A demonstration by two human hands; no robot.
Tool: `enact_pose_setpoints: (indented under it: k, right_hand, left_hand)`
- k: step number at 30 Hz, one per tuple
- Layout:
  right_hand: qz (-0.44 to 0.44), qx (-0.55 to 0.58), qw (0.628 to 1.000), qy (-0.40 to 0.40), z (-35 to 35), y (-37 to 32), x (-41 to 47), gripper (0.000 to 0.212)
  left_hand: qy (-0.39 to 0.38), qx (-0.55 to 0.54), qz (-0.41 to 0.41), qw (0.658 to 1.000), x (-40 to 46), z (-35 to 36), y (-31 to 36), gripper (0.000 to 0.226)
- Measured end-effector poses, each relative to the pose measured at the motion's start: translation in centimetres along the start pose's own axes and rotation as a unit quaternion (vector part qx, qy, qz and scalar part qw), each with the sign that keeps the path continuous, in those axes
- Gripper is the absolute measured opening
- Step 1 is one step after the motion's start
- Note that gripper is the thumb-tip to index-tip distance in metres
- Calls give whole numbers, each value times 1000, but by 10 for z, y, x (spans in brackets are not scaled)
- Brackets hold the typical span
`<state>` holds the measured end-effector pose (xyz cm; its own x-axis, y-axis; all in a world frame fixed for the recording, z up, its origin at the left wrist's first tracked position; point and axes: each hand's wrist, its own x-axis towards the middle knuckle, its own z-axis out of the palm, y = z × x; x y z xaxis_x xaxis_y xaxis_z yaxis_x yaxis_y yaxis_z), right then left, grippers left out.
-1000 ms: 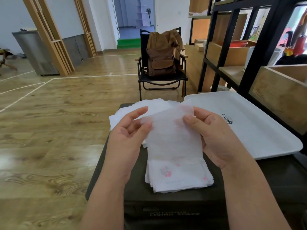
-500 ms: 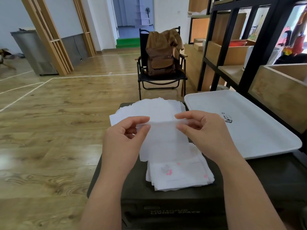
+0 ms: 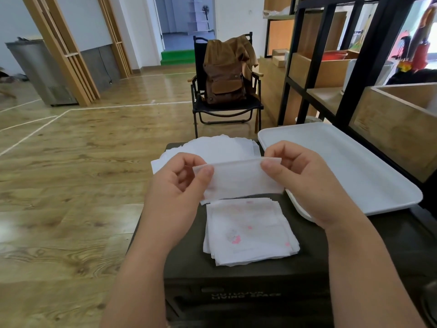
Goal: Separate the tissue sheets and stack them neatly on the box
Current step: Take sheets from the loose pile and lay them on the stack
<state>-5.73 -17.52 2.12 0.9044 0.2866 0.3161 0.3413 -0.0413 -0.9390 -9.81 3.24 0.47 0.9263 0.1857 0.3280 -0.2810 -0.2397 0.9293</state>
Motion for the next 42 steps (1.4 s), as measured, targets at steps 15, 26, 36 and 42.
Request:
enact_pose_setpoints:
  k: [15, 26, 36, 42]
  right_hand:
    - [288, -289, 913, -21, -14, 32, -2, 25]
    - [229, -342, 905, 107, -2, 28, 4, 33]
    - [214, -302, 926, 76, 2, 34, 5, 34]
    - [207, -298, 929, 78, 3, 38, 6, 33]
  left_hand:
    - [-128, 149, -252, 948, -2, 5, -24, 18]
    - [91, 343, -58, 933, 22, 5, -49, 29]
    - [-66, 381, -97, 917, 25, 0, -64, 71]
    - [-22, 395, 0, 919, 27, 1, -67, 44]
